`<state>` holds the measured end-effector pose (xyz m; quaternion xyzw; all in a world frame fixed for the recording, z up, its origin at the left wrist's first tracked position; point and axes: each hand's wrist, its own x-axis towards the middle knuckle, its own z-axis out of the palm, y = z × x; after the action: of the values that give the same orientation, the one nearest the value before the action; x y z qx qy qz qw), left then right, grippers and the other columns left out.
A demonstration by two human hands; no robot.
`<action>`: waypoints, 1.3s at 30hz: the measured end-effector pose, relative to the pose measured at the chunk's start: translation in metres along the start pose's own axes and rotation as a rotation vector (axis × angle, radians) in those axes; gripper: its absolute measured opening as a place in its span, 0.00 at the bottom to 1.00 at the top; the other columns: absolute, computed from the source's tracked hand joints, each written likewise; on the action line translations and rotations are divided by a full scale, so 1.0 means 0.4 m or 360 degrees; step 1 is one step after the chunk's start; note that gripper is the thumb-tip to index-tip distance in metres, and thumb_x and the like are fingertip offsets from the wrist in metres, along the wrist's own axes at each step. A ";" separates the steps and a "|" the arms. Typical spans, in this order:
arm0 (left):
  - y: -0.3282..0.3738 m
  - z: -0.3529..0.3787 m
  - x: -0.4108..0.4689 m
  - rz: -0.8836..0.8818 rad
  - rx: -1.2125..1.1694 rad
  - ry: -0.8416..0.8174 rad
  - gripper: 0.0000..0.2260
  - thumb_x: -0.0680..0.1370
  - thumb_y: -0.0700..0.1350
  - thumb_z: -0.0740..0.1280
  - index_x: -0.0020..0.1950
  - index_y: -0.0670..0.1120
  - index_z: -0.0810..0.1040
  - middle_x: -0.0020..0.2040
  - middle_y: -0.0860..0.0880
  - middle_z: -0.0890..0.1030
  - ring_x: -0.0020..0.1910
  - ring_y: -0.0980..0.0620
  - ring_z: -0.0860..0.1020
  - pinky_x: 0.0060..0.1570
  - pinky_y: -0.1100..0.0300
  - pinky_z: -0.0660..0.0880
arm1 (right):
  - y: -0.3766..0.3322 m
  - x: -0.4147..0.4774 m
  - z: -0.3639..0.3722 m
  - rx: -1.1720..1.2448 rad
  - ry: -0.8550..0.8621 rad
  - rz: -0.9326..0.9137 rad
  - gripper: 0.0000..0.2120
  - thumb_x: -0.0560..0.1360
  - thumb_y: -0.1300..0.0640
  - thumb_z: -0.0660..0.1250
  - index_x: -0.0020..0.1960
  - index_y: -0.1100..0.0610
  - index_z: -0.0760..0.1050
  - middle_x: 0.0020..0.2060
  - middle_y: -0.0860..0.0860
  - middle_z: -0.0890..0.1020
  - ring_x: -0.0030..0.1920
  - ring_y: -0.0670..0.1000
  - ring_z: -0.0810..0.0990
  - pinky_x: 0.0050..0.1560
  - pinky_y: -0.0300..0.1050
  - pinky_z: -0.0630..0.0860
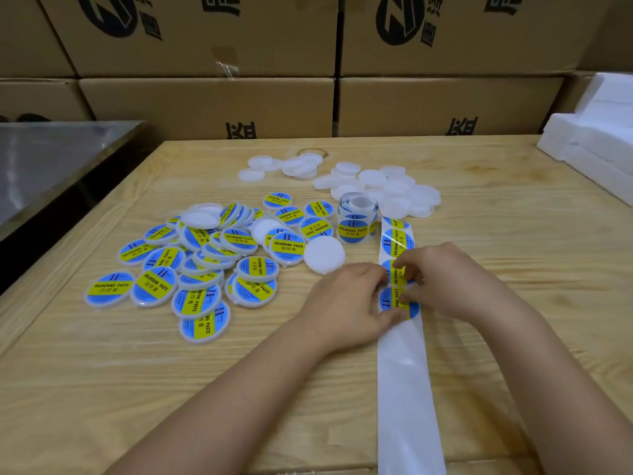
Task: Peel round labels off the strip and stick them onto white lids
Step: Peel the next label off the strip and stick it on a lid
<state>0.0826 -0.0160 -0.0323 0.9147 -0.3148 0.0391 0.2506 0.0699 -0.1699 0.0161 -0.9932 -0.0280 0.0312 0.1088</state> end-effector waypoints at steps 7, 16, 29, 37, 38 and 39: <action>-0.002 0.002 0.004 -0.0001 -0.0004 0.0024 0.22 0.73 0.60 0.66 0.60 0.49 0.73 0.56 0.54 0.77 0.56 0.54 0.73 0.50 0.56 0.72 | -0.014 -0.001 0.003 -0.0118 -0.0019 0.0001 0.10 0.70 0.53 0.71 0.50 0.53 0.80 0.49 0.52 0.79 0.50 0.53 0.77 0.48 0.43 0.74; -0.006 0.001 0.004 -0.0051 0.0042 0.0002 0.26 0.67 0.68 0.67 0.55 0.51 0.75 0.51 0.57 0.78 0.52 0.56 0.74 0.47 0.55 0.74 | -0.004 -0.018 -0.031 0.0280 -0.0010 0.0038 0.09 0.69 0.56 0.74 0.33 0.49 0.76 0.35 0.44 0.80 0.42 0.47 0.79 0.42 0.41 0.73; -0.008 0.002 -0.002 0.0113 0.0192 -0.0029 0.38 0.64 0.74 0.63 0.66 0.50 0.71 0.68 0.53 0.72 0.66 0.54 0.68 0.63 0.57 0.66 | 0.005 -0.002 -0.029 0.2216 0.0160 -0.0007 0.08 0.63 0.55 0.70 0.40 0.58 0.79 0.36 0.53 0.81 0.38 0.46 0.78 0.36 0.34 0.74; -0.019 0.014 -0.006 0.0175 0.0336 -0.0203 0.37 0.76 0.64 0.57 0.76 0.43 0.54 0.76 0.48 0.57 0.75 0.51 0.53 0.73 0.56 0.51 | -0.066 0.051 0.098 0.3130 0.0537 0.0233 0.03 0.69 0.61 0.68 0.42 0.58 0.75 0.32 0.50 0.74 0.31 0.45 0.72 0.34 0.36 0.71; -0.020 0.009 -0.007 0.0160 0.0258 -0.0229 0.35 0.76 0.61 0.59 0.76 0.43 0.56 0.76 0.47 0.58 0.74 0.51 0.54 0.73 0.57 0.52 | -0.059 0.054 0.098 0.3151 0.0504 0.0224 0.06 0.67 0.60 0.68 0.43 0.59 0.75 0.32 0.50 0.74 0.32 0.45 0.72 0.34 0.36 0.72; -0.019 0.001 -0.011 0.0133 0.0124 -0.0205 0.31 0.77 0.57 0.62 0.75 0.42 0.60 0.74 0.47 0.62 0.73 0.50 0.58 0.72 0.57 0.56 | -0.057 0.055 0.099 0.3145 0.0473 0.0219 0.07 0.65 0.59 0.68 0.43 0.59 0.75 0.31 0.50 0.75 0.32 0.45 0.73 0.35 0.35 0.72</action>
<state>0.0837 -0.0088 -0.0370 0.9104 -0.3663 0.0027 0.1923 0.0881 -0.1378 -0.0187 -0.4505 0.0819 -0.0776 0.8856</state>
